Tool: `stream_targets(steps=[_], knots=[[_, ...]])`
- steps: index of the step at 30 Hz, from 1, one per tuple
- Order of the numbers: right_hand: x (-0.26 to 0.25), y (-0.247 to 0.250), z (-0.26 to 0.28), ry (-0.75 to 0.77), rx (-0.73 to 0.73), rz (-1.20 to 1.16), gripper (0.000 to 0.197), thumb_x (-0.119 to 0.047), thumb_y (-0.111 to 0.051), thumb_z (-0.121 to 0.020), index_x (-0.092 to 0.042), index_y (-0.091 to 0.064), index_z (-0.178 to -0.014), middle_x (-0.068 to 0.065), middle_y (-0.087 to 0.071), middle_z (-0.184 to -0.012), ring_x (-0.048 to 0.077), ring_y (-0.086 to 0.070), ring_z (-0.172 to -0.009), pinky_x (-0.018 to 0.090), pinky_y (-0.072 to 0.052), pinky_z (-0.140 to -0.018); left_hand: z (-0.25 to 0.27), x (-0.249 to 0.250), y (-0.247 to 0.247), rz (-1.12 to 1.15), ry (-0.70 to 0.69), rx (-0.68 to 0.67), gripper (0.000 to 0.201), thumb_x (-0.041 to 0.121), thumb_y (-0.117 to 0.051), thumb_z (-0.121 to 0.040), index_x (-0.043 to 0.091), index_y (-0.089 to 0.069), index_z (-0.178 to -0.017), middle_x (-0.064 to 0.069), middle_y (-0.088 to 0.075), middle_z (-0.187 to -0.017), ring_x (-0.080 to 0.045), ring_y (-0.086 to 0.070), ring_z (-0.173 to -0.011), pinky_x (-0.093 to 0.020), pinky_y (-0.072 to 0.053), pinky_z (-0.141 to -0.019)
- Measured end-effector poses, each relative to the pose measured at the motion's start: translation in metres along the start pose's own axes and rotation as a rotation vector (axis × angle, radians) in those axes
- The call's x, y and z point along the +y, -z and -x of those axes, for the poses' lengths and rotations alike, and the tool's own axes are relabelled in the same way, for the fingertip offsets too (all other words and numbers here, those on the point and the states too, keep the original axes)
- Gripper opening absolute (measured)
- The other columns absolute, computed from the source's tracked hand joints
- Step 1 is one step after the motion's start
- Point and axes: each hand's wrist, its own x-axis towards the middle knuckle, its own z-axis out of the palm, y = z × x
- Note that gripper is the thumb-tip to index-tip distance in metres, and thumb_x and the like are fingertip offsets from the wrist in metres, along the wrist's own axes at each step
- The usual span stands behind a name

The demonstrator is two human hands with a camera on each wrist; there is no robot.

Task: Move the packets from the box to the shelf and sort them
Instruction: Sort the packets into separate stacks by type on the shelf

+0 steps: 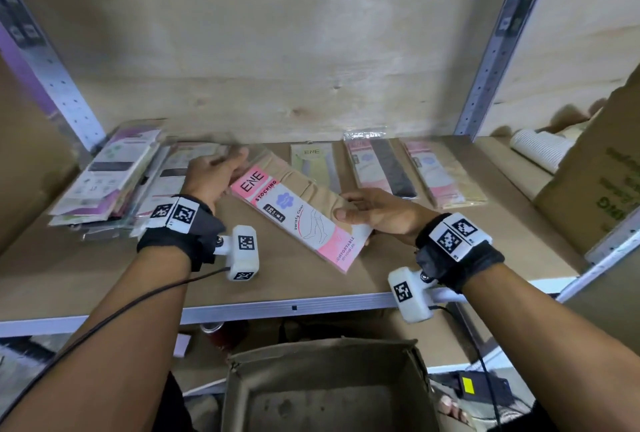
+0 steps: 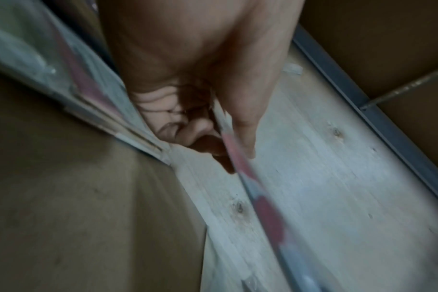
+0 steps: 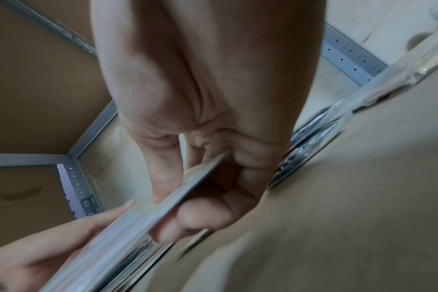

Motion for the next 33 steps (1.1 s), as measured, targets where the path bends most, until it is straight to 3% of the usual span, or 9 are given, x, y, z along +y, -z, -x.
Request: stream_targets(steps=[4, 8, 13, 16, 18, 20, 24, 27, 33], knots=[[0.001, 0.011, 0.009, 0.012, -0.001, -0.027, 0.028, -0.016, -0.063, -0.096, -0.006, -0.064, -0.122, 0.028, -0.067, -0.117, 0.042, -0.065, -0.102, 0.046, -0.052, -0.073, -0.006, 0.002, -0.001, -0.033, -0.101, -0.059, 0.028, 0.039, -0.077, -0.084, 0.012, -0.076, -0.088, -0.004, -0.077, -0.079, -0.009, -0.063, -0.055, -0.019, -0.045, -0.052], [0.003, 0.011, 0.015, -0.006, -0.003, -0.028, 0.035, -0.013, -0.062, -0.096, 0.0, -0.059, -0.128, 0.028, -0.065, -0.121, 0.049, -0.06, -0.115, 0.066, -0.042, -0.098, -0.006, 0.002, 0.001, -0.174, -0.089, -0.129, 0.039, 0.053, -0.064, -0.09, 0.019, -0.066, -0.071, 0.003, -0.068, -0.059, -0.004, -0.057, -0.041, -0.025, -0.043, -0.055], [0.003, 0.01, 0.019, 0.01, -0.047, -0.022, 0.034, -0.01, -0.059, -0.097, 0.0, -0.058, -0.13, 0.028, -0.065, -0.123, 0.043, -0.062, -0.113, 0.062, -0.043, -0.101, 0.003, 0.007, 0.004, -0.281, -0.009, -0.161, 0.053, 0.071, -0.049, -0.089, 0.021, -0.055, -0.072, -0.002, -0.069, -0.061, -0.021, -0.068, -0.063, -0.033, -0.052, -0.072], [0.002, 0.008, 0.02, 0.015, -0.061, -0.022, 0.035, -0.008, -0.057, -0.098, 0.001, -0.056, -0.132, 0.027, -0.064, -0.126, 0.043, -0.061, -0.117, 0.059, -0.045, -0.104, 0.013, 0.013, 0.004, -0.168, 0.078, -0.228, 0.053, 0.068, -0.053, -0.088, 0.019, -0.052, -0.069, -0.002, -0.06, -0.052, -0.014, -0.057, -0.042, -0.021, -0.044, -0.044], [0.001, 0.006, 0.02, 0.019, -0.071, -0.045, 0.036, -0.006, -0.055, -0.098, 0.003, -0.054, -0.133, 0.028, -0.063, -0.128, 0.042, -0.062, -0.116, 0.055, -0.046, -0.104, 0.016, 0.017, 0.006, -0.171, 0.094, -0.276, 0.057, 0.071, -0.052, -0.087, 0.017, -0.054, -0.068, -0.003, -0.057, -0.054, -0.017, -0.053, -0.047, -0.024, -0.045, -0.053], [0.0, 0.004, 0.019, 0.028, -0.086, -0.09, 0.035, -0.004, -0.055, -0.098, 0.002, -0.054, -0.133, 0.024, -0.064, -0.125, 0.032, -0.065, -0.109, 0.045, -0.051, -0.099, 0.017, 0.018, 0.01, -0.06, 0.13, -0.359, 0.056, 0.067, -0.05, -0.09, 0.016, -0.051, -0.066, -0.002, -0.05, -0.048, -0.015, -0.045, -0.041, -0.026, -0.04, -0.057], [-0.002, 0.002, 0.018, 0.051, -0.084, -0.2, 0.028, -0.006, -0.057, -0.097, -0.002, -0.06, -0.124, 0.016, -0.068, -0.114, 0.024, -0.068, -0.098, 0.03, -0.054, -0.086, 0.013, 0.014, 0.017, 0.234, 0.173, -0.339, 0.045, 0.056, -0.048, -0.097, 0.015, -0.053, -0.079, 0.004, -0.05, -0.048, -0.007, -0.032, -0.033, -0.018, -0.024, -0.038], [-0.003, 0.001, 0.015, 0.051, -0.02, -0.247, 0.017, -0.011, -0.055, -0.099, -0.005, -0.062, -0.114, 0.018, -0.067, -0.104, 0.03, -0.064, -0.094, 0.037, -0.049, -0.077, 0.015, 0.013, 0.013, 0.257, 0.136, -0.227, 0.045, 0.056, -0.053, -0.096, 0.013, -0.061, -0.107, 0.0, -0.065, -0.066, -0.007, -0.048, -0.043, -0.014, -0.036, -0.036], [-0.008, -0.011, 0.003, 0.056, 0.078, -0.433, 0.012, -0.013, -0.052, -0.102, -0.008, -0.062, -0.107, 0.011, -0.069, -0.097, 0.015, -0.066, -0.069, 0.025, -0.053, -0.056, 0.041, 0.01, -0.021, -0.012, 0.085, -0.354, 0.05, 0.057, -0.061, -0.091, 0.008, -0.07, -0.097, -0.007, -0.077, -0.077, -0.014, -0.071, -0.06, -0.021, -0.057, -0.055]])
